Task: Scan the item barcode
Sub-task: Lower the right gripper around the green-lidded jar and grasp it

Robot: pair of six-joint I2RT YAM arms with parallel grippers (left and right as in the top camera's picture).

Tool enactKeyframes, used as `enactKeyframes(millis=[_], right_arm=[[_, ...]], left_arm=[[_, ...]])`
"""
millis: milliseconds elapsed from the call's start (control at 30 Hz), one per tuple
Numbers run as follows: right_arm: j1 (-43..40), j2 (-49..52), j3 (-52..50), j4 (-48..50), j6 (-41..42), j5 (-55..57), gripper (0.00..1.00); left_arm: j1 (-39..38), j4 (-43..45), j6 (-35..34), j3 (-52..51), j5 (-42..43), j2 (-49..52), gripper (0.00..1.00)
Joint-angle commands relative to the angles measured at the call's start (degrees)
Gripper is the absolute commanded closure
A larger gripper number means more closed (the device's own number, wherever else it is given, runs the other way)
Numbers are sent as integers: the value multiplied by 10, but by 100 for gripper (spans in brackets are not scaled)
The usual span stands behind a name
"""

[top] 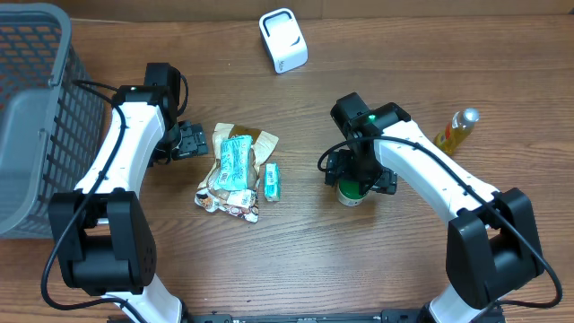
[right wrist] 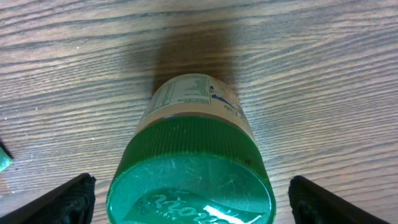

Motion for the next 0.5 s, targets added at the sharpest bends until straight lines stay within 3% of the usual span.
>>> enactKeyframes(millis=[0,467], right_arm=[[-4,2,5,7,-3,-3,7],[-5,2,-84,113,-1,30,9]], left_arm=[[3,0,4,9,-3,-5,0],[3,0,4,9,-3,-5,1]])
